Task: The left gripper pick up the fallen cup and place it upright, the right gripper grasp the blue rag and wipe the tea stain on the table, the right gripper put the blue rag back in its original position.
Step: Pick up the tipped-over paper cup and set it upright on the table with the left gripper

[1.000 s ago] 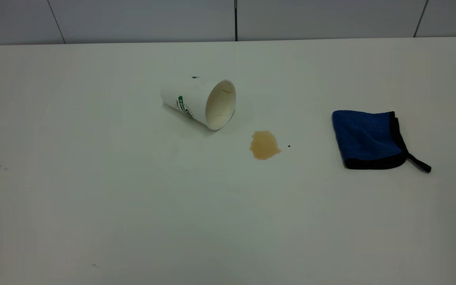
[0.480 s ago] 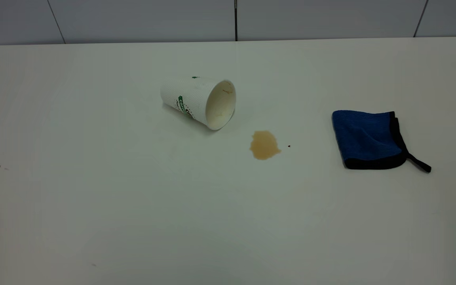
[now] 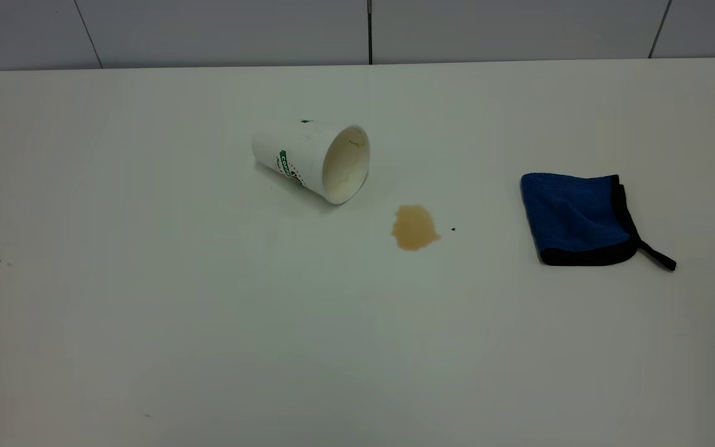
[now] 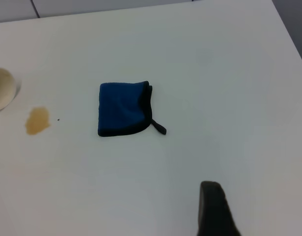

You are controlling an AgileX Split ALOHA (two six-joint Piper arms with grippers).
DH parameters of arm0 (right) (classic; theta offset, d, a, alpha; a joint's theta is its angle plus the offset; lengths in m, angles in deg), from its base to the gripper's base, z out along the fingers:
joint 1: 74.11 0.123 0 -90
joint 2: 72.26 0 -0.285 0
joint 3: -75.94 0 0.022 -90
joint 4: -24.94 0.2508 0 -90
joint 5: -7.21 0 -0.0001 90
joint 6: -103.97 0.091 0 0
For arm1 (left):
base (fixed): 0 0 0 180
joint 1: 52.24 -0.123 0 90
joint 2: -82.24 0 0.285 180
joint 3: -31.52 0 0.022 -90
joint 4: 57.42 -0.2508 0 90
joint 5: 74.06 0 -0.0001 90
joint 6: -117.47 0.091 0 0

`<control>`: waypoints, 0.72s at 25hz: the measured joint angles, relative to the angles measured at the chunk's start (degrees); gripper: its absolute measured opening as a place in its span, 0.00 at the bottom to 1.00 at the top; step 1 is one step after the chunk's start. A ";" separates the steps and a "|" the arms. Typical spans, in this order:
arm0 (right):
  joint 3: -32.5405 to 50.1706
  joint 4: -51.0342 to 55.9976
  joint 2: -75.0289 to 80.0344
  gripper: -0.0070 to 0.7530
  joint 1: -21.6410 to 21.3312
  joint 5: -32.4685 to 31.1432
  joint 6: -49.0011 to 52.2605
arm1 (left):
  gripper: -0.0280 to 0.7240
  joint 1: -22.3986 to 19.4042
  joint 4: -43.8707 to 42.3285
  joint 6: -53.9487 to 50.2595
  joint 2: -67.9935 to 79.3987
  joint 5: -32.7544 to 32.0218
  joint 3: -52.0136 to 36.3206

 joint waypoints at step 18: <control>0.00 0.00 0.00 0.66 0.00 0.00 0.00 | 0.85 0.00 -0.15 5.96 53.47 30.61 7.82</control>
